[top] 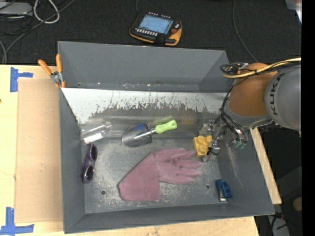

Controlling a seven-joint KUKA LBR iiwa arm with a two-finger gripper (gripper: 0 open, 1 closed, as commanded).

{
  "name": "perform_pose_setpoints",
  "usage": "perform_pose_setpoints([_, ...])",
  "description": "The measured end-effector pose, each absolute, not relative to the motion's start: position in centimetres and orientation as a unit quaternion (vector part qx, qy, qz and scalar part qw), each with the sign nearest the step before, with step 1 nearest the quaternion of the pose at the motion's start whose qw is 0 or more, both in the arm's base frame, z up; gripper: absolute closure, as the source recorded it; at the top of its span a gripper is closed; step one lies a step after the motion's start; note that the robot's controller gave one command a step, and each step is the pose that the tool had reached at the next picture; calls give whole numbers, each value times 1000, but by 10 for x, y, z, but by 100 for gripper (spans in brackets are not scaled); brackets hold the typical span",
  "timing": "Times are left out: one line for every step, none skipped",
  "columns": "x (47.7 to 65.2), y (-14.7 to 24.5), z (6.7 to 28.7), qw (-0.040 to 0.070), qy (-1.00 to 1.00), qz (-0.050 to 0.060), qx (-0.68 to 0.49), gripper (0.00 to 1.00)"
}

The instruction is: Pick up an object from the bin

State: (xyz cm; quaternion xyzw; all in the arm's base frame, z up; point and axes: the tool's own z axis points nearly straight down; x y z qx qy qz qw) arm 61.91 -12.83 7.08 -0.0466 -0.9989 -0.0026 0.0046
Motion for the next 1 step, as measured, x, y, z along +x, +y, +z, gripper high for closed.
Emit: perform_pose_setpoints([615,-127,96,11,-999,-4,-46,100])
